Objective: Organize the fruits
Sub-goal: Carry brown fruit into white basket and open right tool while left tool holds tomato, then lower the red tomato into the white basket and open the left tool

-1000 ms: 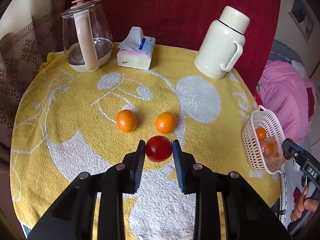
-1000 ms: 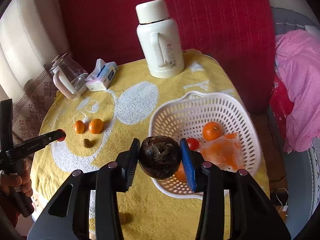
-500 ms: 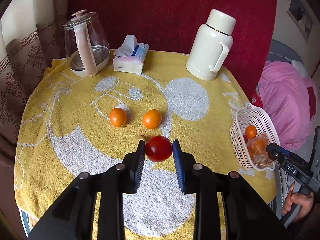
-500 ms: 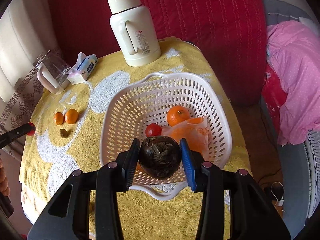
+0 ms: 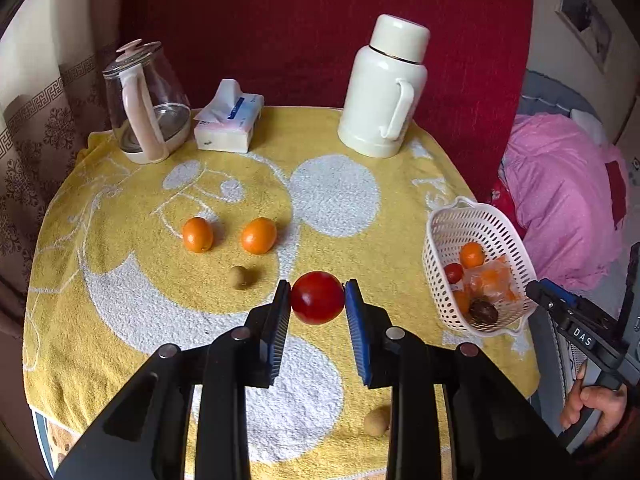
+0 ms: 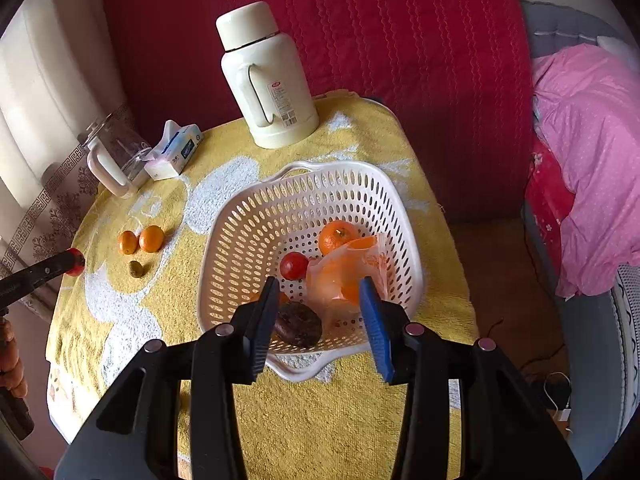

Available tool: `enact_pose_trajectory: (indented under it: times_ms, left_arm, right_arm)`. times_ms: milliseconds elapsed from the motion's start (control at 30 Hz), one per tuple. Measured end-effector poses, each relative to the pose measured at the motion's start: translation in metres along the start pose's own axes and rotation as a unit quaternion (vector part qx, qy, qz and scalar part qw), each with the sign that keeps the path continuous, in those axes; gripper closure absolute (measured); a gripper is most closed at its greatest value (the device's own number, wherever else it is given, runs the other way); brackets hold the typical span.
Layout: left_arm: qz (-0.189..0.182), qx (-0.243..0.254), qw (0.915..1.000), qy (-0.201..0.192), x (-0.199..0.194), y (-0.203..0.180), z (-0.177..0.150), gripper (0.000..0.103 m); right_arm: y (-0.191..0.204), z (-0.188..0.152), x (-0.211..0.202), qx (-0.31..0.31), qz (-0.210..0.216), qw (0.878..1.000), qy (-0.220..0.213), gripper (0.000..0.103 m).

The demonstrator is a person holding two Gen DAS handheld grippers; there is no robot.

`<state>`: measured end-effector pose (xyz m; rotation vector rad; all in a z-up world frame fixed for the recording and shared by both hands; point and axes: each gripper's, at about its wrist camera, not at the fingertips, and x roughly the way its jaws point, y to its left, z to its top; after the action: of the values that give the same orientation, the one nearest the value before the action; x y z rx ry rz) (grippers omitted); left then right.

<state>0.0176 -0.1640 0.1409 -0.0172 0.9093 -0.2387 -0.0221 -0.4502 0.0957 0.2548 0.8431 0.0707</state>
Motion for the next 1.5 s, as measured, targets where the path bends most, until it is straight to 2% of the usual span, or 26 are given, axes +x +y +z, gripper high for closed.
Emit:
enact_pose_trajectory:
  times_ms: [467,667,833,1000,1033,1067,1100,1333,1500]
  left_arm:
    - [-0.069,0.061,0.9954,0.026,0.042,-0.093,0.009,0.075]
    - [-0.089,0.088,0.9915,0.036,0.062,-0.123,0.011,0.075]
    - [-0.093,0.104,0.989,0.049,0.079,-0.137,0.009,0.075]
    - [-0.09,0.104,0.9884,0.064,0.091,-0.14,0.008,0.072]
    - [-0.089,0.101,0.9886,0.066,0.091,-0.138,0.008,0.068]
    - [-0.089,0.096,0.9892,0.066,0.091,-0.136,0.009,0.054]
    - [-0.088,0.091,0.99,0.062,0.09,-0.133,0.009,0.048]
    - [-0.077,0.069,0.9936,0.043,0.073,-0.105,0.021,0.048]
    - [-0.051,0.036,0.9978,0.021,0.052,-0.07,0.032,0.048]
  right_arm:
    - [-0.029,-0.023,-0.049,0.021,-0.006,1.0,-0.013,0.06]
    - [-0.042,-0.031,-0.058,0.028,-0.013,0.999,-0.008,0.054]
    - [-0.052,-0.033,-0.06,0.037,-0.019,0.999,-0.006,0.054]
    - [-0.054,-0.029,-0.06,0.038,-0.017,0.999,-0.008,0.054]
    - [-0.053,-0.029,-0.059,0.037,-0.016,0.999,-0.008,0.054]
    - [-0.052,-0.028,-0.058,0.036,-0.014,0.999,-0.007,0.054]
    - [-0.051,-0.027,-0.057,0.035,-0.012,0.999,-0.007,0.054]
    - [-0.036,-0.015,-0.05,0.025,0.009,1.0,-0.012,0.054]
    - [-0.01,-0.005,-0.048,-0.001,0.038,0.999,-0.017,0.054]
